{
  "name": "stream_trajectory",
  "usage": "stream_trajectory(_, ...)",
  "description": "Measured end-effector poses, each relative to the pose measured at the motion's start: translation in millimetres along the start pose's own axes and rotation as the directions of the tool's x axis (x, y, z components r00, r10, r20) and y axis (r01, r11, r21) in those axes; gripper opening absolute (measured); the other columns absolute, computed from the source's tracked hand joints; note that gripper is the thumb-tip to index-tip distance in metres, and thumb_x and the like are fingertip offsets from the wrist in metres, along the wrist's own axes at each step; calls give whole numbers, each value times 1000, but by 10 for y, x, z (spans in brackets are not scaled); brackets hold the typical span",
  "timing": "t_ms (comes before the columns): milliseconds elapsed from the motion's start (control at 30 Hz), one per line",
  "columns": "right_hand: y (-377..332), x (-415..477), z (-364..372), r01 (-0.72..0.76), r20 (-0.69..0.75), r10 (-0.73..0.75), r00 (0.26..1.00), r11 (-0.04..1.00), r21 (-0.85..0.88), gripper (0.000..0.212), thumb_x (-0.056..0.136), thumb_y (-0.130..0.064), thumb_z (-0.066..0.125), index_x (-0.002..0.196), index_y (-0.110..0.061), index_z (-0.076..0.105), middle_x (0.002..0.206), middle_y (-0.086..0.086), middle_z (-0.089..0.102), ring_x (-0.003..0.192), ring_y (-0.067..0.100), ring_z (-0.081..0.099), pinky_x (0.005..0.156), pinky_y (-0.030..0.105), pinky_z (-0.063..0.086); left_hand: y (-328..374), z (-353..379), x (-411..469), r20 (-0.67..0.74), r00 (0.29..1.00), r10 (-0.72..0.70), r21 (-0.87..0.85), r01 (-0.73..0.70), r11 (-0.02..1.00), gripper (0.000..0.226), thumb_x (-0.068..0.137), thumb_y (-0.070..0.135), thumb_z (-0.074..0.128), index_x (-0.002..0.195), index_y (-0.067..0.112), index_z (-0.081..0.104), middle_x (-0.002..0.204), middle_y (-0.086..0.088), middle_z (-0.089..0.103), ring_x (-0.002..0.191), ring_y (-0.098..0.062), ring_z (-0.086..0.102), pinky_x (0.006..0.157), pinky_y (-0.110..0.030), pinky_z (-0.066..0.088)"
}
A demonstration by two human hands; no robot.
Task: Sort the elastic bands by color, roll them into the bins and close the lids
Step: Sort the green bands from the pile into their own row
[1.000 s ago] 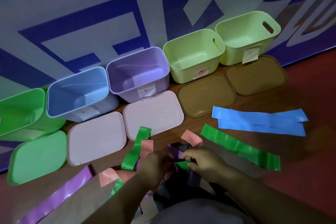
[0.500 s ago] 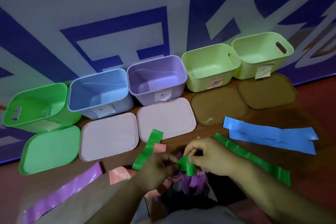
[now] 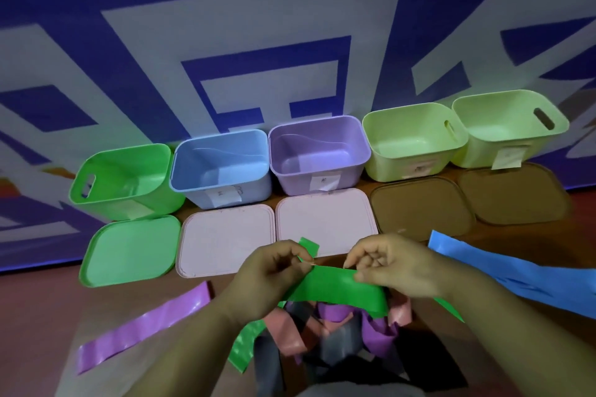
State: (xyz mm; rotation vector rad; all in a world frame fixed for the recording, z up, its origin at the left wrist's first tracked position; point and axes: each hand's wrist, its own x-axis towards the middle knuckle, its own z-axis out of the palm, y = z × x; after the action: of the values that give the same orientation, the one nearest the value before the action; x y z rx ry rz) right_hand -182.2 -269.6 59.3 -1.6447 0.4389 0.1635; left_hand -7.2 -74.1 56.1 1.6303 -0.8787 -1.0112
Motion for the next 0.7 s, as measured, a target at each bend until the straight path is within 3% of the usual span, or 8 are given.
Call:
stream_trajectory(100,-48,-11,2,-32,85,32,996,999,1,28,84,-7,74,109,-16,67,70,-9,60,66,14,47,62,24,40,67,-89,-3,-35,999,-6,15,7,1000,8,93,7,64,87,9,69,70,4,62,63,-8,50,58,-19,40)
stream_trajectory(167,-28,-38,6,-47,141,51,989,998,-30,36,84,-1,72,117,-14,63,65,-11,54,59,6,43,57,17,37,93,-153,10,-66,998,-25,3,26,1000,9,93,5,64,86,8,69,69,2,60,62,-12,47,57,-24,39)
stream_trajectory(300,91,-157,-25,-55,133,54,990,998,0,38,84,-1,70,119,-16,62,65,-5,46,62,8,41,59,18,37,97,-289,88,-144,989,-30,11,32,999,11,92,4,65,86,12,70,70,-4,58,64,-18,44,56,-25,39)
stream_trajectory(500,326,-423,-185,-58,-120,60,991,998,20,23,81,-16,74,102,-24,70,74,9,53,71,17,50,68,30,41,37,-147,304,-64,995,-80,60,84,995,9,92,3,64,86,6,70,65,-1,55,54,-9,39,49,-19,34)
stream_trajectory(600,514,-617,-335,-74,-364,87,927,996,50,15,81,-7,76,86,-21,72,70,5,64,68,10,58,69,31,44,-3,68,476,25,993,-113,80,111,991,13,92,3,65,84,10,71,66,6,61,56,-6,44,51,-17,37)
stream_trajectory(700,759,-859,-456,-103,-514,125,848,992,72,18,79,-4,79,78,-21,72,68,1,67,67,10,60,68,29,44,-55,345,703,165,980,-114,206,78,975,13,94,5,63,88,13,72,70,10,64,63,0,51,61,-15,42)
